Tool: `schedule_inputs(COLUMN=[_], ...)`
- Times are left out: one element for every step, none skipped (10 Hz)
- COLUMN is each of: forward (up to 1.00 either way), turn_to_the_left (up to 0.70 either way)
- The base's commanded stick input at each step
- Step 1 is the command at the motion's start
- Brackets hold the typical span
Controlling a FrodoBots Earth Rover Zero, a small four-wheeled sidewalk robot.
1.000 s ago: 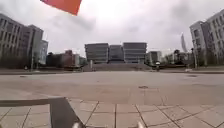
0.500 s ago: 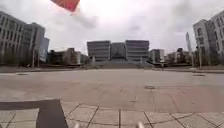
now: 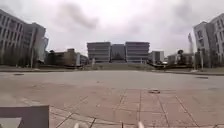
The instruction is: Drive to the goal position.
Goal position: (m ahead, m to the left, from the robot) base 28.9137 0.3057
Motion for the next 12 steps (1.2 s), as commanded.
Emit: schedule_inputs(forward=[0.7, 0.7, 0.7, 0.7, 0.7, 0.7, 0.7, 0.7, 0.7, 0.7, 0.7, 0.7], turn_to_the_left=[0.01, 0.01, 0.01, 0.01, 0.01, 0.01, 0.01, 0.01, 0.01, 0.01, 0.01, 0.01])
